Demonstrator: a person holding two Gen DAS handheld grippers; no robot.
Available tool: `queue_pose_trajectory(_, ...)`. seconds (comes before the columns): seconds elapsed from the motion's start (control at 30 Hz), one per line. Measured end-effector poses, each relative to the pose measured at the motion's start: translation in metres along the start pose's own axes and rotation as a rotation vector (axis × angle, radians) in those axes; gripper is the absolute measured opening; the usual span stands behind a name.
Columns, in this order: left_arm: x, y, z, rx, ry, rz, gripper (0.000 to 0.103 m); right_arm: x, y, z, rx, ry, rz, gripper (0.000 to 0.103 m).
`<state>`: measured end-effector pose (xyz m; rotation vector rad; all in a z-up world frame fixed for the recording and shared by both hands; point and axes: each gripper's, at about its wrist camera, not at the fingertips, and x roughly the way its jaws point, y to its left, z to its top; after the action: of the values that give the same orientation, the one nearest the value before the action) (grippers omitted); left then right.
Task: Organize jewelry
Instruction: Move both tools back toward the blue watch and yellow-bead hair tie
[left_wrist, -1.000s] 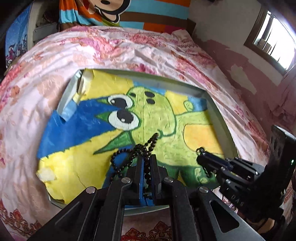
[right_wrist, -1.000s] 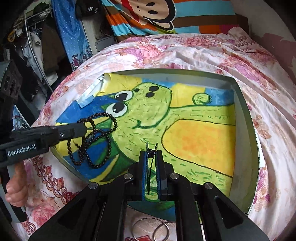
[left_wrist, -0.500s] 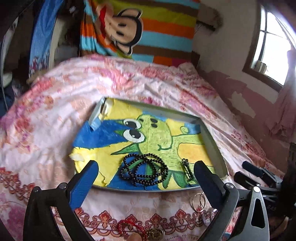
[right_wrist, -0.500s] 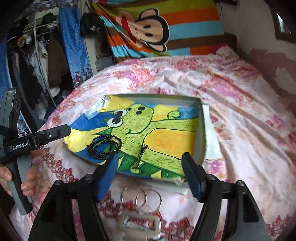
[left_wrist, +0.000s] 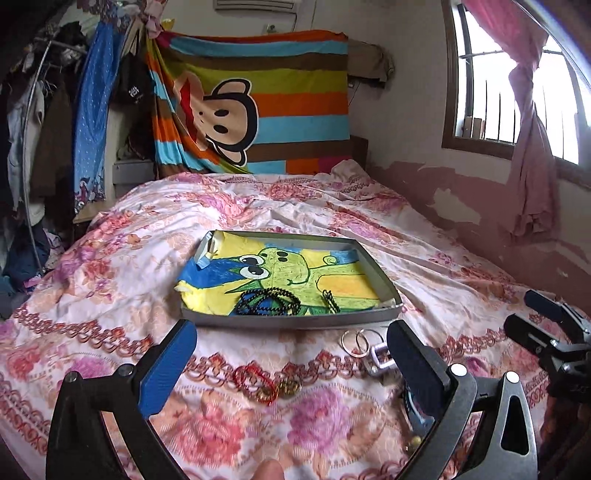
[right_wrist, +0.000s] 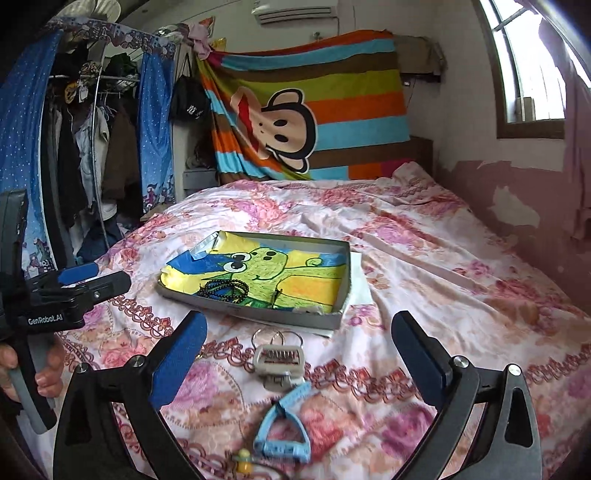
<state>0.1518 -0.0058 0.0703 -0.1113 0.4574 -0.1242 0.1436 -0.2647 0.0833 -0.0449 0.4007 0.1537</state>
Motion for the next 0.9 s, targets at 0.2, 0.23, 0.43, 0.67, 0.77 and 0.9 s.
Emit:
queue_pose_trajectory(0.2,-0.030,-0.010,-0.032,0.058,0.000,0.017,0.103,-0.048,-0.012,-0.032,0.052,0.006,-0.001,0.099)
queue_pose_trajectory(0.23,-0.033,-0.012,-0.037,0.073,0.002,0.019,0.103,-0.053,-0.013,-0.040,0.047,0.011,-0.013,0.100)
queue_pose_trajectory(0.43,-0.046,-0.020,-0.067,0.145,0.043,-0.003,0.103,-0.063,-0.007,-0.073,0.009,0.079,-0.045,0.100)
queue_pose_trajectory(0.67,-0.035,-0.019,-0.095,0.171,0.150,-0.066,0.103,-0.058,-0.004,-0.103,-0.027,0.161,-0.051,0.100)
queue_pose_trajectory(0.77,-0.024,-0.020,-0.105,0.181,0.224,-0.098,0.103,-0.048,-0.012,-0.112,-0.020,0.218,-0.072,0.100)
queue_pose_trajectory(0.9,-0.012,-0.025,-0.112,0.208,0.283,-0.137,0.103,-0.037,-0.027,-0.113,0.009,0.272,-0.067,0.100)
